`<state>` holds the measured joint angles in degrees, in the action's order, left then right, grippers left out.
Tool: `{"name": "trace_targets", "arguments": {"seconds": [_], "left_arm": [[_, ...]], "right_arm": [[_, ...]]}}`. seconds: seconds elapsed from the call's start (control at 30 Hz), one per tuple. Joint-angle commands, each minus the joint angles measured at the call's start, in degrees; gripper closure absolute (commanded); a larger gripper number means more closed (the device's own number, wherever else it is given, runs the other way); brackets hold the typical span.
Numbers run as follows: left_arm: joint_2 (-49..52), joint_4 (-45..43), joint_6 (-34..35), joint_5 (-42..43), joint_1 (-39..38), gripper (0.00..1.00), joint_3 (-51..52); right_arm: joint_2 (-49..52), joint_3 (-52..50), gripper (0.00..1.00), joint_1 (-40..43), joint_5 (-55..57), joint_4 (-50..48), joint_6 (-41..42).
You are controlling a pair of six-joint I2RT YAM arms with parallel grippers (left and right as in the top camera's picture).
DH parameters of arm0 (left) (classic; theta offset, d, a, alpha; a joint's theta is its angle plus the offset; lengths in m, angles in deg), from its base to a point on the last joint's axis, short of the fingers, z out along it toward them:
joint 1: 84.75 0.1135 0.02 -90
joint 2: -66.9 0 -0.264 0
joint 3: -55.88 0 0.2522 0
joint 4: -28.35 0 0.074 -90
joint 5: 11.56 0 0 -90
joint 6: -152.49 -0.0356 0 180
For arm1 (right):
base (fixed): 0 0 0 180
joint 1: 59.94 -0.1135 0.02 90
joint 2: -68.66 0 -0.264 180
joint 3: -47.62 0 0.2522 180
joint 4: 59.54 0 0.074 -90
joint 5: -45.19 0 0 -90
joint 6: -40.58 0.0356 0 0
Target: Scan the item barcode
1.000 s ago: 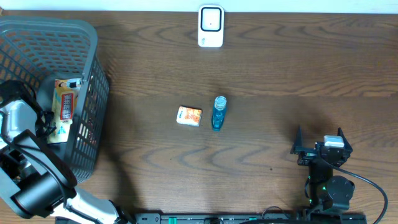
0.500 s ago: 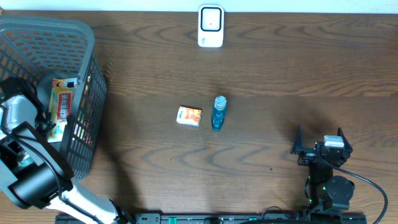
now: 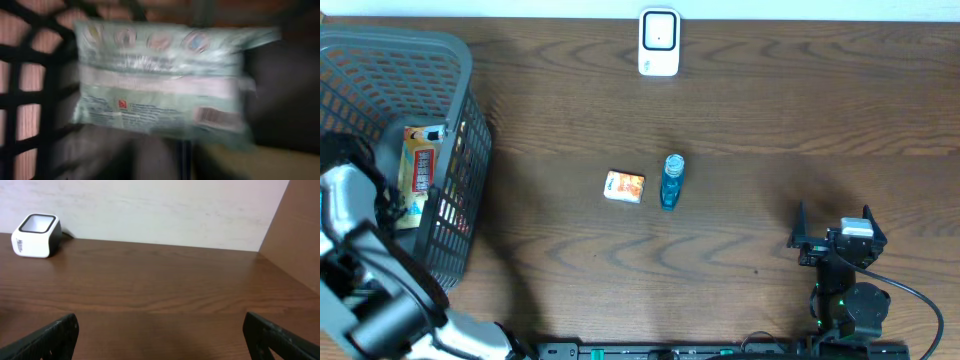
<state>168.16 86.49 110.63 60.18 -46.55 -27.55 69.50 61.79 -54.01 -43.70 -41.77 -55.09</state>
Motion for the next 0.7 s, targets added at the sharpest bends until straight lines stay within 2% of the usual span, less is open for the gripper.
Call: {"name": "trace_targets", "arguments": {"seconds": [0.0,0.03,0.17,0.5,0.57,0.67], "left_arm": [[-7.5,0.1,-1.7,0.1,0.3,0.12,-0.2],[-8.9,0.2,-2.0,-0.1,0.3,0.01,-0.2],[-12.4,1.0,-2.0,-0.7,0.4,0.02,-0.2],[-10.9,6.8,-0.1,-4.3,2.9,0.02,2.8],[-10.9,7.6,3.7,-4.3,4.3,0.02,3.8],[-10.9,9.1,14.7,-3.7,7.1,0.02,6.1]], "right_arm": [[-0.2,-0.1,0.01,0.4,0.3,0.2,-0.6],[-0.2,-0.1,0.01,0.4,0.3,0.2,-0.6],[-0.2,-0.1,0.01,0.4,0.3,0.2,-0.6],[-0.2,-0.1,0.01,0.4,0.3,0.2,-0.6],[-0.2,-0.1,0.01,0.4,0.3,0.2,-0.6],[-0.2,-0.1,0.01,0.4,0.3,0.2,-0.6]]}}
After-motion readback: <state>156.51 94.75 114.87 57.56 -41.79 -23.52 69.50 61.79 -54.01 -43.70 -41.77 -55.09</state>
